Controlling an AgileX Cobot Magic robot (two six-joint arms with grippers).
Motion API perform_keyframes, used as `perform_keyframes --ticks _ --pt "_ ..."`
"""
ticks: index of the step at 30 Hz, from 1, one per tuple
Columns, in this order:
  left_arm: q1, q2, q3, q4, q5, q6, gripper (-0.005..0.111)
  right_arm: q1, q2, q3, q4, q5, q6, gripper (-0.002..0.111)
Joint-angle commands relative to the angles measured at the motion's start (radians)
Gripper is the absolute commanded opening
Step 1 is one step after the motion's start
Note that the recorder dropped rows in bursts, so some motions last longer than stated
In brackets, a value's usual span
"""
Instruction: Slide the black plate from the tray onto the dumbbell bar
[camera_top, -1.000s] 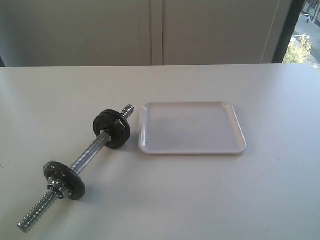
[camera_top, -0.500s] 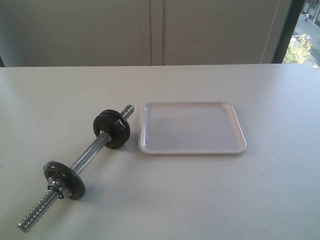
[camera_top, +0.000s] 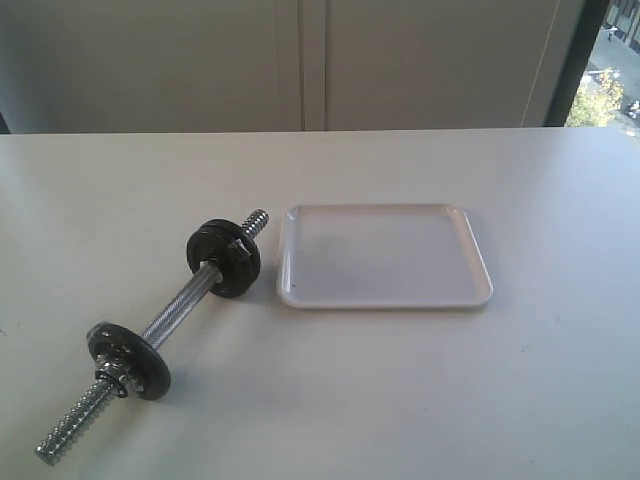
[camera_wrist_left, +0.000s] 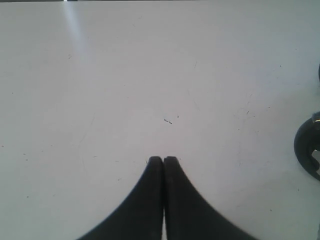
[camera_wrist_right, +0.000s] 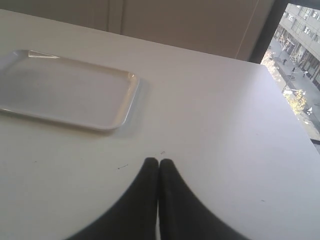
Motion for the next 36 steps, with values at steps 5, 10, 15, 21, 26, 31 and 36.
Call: perform_keyframes --ticks 5,10,15,21,26,31,36 --pt "0.001 -0.005 0.004 -0.002 -0.004 -0.006 0.0 -0.006 -0.005 0.004 0.0 -0.005 -0.005 0.0" --pt "0.001 -0.005 0.004 -0.002 -0.004 -0.006 0.0 -0.006 -0.005 0.004 0.0 -0.005 -0.005 0.0" --pt "0.001 -0.005 0.004 -0.002 -0.004 -0.006 0.0 -0.006 -0.005 0.004 0.0 -0.006 0.02 0.0" --pt "0.001 -0.005 0.004 -0.002 -0.004 -0.006 0.0 -0.006 -0.005 0.004 0.0 -0.006 0.048 0.0" --pt "0.001 -0.005 0.004 -0.002 -0.004 -0.006 0.0 -0.006 -0.005 0.004 0.0 -0.006 0.048 0.0" --pt "0.001 -0.005 0.004 -0.002 -0.004 -0.006 0.0 -0.006 -0.005 0.004 0.0 -0.006 0.048 0.0" --pt "0.001 -0.005 0.004 -0.002 -0.004 -0.006 0.0 -0.006 -0.005 0.004 0.0 -0.006 0.048 0.0"
